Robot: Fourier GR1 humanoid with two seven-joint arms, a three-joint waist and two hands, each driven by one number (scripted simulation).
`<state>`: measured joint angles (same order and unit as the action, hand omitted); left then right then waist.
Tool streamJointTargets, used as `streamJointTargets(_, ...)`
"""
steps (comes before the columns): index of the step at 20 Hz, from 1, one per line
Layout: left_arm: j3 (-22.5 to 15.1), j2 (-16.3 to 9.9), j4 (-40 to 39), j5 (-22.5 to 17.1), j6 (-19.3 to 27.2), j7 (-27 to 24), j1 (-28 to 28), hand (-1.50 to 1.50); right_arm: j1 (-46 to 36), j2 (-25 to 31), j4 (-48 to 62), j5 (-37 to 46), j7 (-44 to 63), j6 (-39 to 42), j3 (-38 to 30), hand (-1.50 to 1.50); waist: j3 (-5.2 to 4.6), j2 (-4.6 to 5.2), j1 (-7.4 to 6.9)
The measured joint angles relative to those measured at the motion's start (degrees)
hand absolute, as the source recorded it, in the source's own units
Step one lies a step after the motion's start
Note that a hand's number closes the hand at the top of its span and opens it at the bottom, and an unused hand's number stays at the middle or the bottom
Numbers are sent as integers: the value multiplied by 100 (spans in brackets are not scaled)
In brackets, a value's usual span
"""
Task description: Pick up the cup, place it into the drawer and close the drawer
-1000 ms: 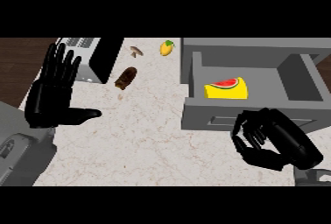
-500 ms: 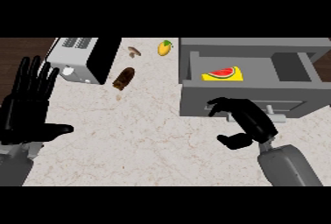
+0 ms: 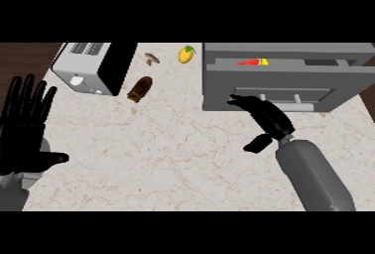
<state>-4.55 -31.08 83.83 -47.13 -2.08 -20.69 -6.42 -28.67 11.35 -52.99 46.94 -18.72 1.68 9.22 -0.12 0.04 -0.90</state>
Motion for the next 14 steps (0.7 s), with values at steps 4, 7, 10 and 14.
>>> streamJointTargets(4, 175, 16, -97, 46, -250, 7, 48, -150, -656, -20, 1058, -80, -477, -100, -336, -150, -2, -2, -33)
streamJointTargets(7, 243, -23, 9, 23, -329, 141, 88, -150, -1182, 132, 1792, -186, -806, 14, -608, -150, -2, -1, -78)
streamJointTargets(10, 206, 90, -49, 124, -429, 35, 123, -150, -1611, 219, 2383, -210, -1078, 30, -779, -150, -26, -27, -114)
streamJointTargets(14, 268, 122, -219, 117, -553, 30, 13, -150, -2061, 436, 2967, -219, -1477, 251, -911, -150, -28, -3, -193)
